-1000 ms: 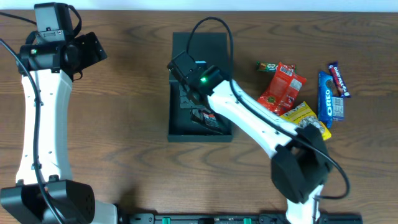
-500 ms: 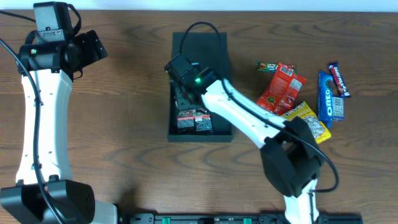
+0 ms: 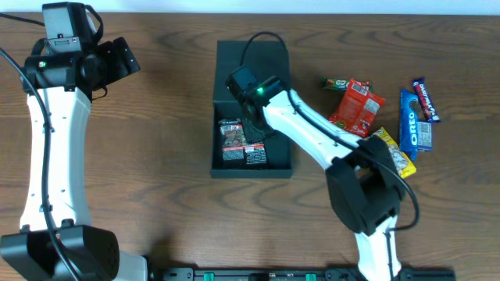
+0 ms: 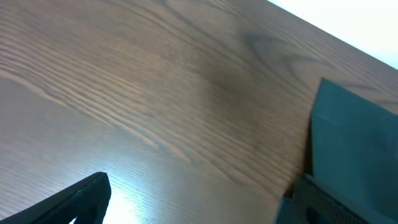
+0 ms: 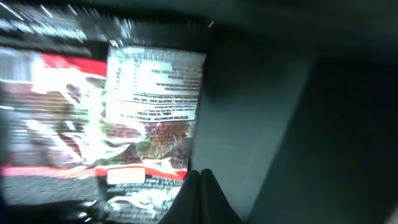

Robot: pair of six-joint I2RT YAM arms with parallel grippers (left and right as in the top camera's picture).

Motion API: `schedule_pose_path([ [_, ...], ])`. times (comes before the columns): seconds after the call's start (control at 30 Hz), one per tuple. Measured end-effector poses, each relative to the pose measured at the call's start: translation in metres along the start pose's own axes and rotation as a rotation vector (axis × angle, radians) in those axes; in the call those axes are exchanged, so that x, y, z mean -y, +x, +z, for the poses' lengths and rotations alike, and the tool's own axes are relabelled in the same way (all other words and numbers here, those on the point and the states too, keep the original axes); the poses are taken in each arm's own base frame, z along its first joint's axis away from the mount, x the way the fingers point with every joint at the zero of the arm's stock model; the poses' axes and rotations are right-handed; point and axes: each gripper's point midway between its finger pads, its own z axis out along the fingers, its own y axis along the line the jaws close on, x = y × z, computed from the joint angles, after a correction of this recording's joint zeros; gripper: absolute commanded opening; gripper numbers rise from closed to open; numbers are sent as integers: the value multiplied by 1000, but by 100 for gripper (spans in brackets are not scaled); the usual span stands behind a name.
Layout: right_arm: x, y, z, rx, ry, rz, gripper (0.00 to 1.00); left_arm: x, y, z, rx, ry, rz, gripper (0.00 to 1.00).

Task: Pack container
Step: 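Lower the dark pack into the box and open the right gripper, then move the right gripper to the red snack bag and grasp it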

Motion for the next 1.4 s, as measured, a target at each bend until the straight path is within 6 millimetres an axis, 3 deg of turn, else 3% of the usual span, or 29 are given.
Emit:
schedule_pose_path([
  [0.13, -2, 14, 25, -82, 9, -46, 1, 5, 6, 11, -41, 30, 0, 95],
  [0.27, -7, 15, 25, -92, -22, -61, 1, 7, 11, 23, -74, 39, -1, 95],
  [0.57, -35, 28, 34, -170, -183, -121, 1, 9, 12, 23, -78, 48, -2, 95],
  [0.93, -46, 30, 30, -176, -255, -158, 1, 8, 18, 27, -102, 47, -2, 95],
  [1.03, -47, 26, 29, -162, -263, -172, 2, 8, 33, 39, -147, 38, 4, 95],
  [1.17, -44, 20, 22, -138, -277, -172, 2, 11, 71, 65, -257, 21, 34, 95],
  [1.27, -33, 8, 7, -91, -293, -164, 2, 20, 103, 82, -341, 15, 73, 99],
  [1.4, -13, -10, -20, -2, -287, -142, 2, 32, 129, 91, -403, 21, 109, 100],
])
